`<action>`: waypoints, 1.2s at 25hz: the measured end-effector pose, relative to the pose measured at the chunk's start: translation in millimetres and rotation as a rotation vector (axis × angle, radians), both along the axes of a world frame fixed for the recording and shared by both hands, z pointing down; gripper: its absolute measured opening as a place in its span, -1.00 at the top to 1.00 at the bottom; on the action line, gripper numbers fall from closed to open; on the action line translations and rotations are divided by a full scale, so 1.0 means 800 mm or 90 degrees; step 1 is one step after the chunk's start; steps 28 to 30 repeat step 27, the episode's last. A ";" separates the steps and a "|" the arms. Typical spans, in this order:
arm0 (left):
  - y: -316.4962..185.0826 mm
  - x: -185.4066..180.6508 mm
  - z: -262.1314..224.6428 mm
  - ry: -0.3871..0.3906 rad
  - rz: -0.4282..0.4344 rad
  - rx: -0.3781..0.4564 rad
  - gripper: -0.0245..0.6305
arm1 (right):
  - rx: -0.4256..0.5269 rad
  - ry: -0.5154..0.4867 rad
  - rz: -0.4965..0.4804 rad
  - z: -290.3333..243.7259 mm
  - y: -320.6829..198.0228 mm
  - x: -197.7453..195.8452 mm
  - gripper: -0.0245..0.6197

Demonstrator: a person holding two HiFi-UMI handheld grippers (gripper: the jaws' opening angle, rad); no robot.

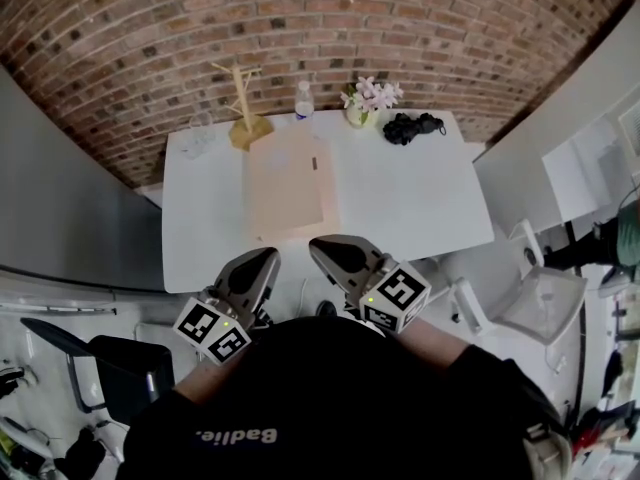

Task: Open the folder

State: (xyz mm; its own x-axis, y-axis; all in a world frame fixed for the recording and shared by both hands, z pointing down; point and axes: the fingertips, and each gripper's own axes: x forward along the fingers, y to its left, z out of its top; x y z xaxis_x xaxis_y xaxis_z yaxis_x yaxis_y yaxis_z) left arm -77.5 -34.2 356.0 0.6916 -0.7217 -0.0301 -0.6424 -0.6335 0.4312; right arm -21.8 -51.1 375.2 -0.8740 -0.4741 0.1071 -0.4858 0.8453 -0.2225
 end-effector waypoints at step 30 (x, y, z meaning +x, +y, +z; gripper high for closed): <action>-0.006 -0.009 0.003 0.004 -0.007 0.003 0.92 | -0.006 0.003 0.012 0.005 -0.006 -0.003 0.83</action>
